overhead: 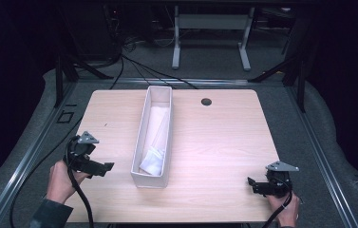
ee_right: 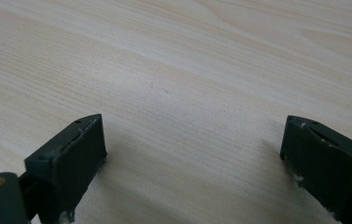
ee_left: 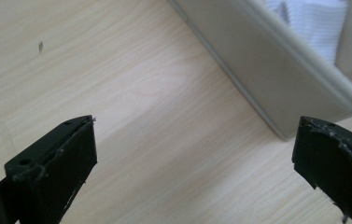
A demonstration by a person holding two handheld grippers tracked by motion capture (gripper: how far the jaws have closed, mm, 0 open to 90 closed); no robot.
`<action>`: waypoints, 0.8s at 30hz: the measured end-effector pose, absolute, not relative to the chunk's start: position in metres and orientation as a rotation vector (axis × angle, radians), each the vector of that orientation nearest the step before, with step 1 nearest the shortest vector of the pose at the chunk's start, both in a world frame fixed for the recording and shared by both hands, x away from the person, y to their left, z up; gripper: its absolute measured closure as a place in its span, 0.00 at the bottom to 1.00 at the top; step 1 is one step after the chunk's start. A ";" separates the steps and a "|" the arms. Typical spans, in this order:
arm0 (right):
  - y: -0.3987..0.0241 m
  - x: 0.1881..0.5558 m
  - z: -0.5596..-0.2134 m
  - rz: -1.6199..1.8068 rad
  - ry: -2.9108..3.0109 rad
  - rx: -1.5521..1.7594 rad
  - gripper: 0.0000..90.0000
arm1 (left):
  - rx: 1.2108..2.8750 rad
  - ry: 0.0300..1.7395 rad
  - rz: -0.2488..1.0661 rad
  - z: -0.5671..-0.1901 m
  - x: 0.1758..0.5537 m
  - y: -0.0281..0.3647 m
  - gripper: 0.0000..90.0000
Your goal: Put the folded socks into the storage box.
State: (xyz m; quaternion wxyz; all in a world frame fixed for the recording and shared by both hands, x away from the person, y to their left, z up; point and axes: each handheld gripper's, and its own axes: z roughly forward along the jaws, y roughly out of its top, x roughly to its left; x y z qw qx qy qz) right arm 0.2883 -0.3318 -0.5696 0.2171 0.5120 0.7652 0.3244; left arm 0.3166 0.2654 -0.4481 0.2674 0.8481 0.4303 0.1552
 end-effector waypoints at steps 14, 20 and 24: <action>-0.332 0.288 -0.570 0.900 2.120 1.417 0.07 | 2.209 1.346 0.390 -0.519 0.314 0.304 0.00; -0.332 0.288 -0.570 0.899 2.120 1.417 0.07 | 2.141 1.378 0.418 -0.543 0.312 0.312 0.00; -0.332 0.288 -0.570 0.900 2.120 1.417 0.07 | 2.104 1.391 0.447 -0.552 0.312 0.315 0.00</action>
